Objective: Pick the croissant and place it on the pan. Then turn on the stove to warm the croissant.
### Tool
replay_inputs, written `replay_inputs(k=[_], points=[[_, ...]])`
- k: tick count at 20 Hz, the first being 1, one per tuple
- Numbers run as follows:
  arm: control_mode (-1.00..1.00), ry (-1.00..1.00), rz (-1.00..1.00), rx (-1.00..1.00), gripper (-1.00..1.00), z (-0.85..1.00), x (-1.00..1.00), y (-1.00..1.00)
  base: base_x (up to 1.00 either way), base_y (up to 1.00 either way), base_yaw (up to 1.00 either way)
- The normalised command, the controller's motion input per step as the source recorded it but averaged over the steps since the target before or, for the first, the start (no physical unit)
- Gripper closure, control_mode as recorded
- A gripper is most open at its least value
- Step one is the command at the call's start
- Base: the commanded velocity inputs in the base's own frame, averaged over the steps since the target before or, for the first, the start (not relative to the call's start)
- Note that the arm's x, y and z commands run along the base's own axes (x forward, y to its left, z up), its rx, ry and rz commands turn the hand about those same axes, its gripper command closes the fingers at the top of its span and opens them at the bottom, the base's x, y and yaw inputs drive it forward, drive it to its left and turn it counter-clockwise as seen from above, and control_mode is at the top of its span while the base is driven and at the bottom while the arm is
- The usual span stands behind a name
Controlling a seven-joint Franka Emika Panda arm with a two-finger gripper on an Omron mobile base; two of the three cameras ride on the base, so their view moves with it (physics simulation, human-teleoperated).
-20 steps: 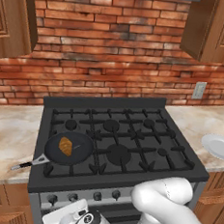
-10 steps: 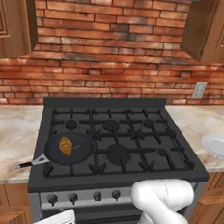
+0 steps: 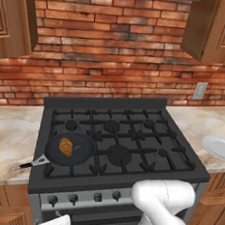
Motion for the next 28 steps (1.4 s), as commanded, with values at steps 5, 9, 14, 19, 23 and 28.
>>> replay_inputs(k=[5,9,14,19,23,28], points=[[-1.00,-0.02,0.00,0.06,-1.00,-0.40,0.72,0.16,0.00,0.00,0.00],[-1.00,-0.02,-0.01,0.03,-1.00,-0.19,0.85,0.03,0.00,0.00,0.00],[-1.00,-0.03,-0.02,0.00,-1.00,-0.20,0.79,0.01,0.00,0.00,0.00],[-1.00,-0.04,0.00,0.00,-1.00,0.00,0.35,0.00,0.00,0.00,0.00],[-1.00,0.00,0.00,0.00,-1.00,0.00,0.00,0.00,0.00,0.00,0.00],[-1.00,0.00,0.00,0.00,-1.00,0.00,0.00,0.00,0.00,0.00,0.00]])
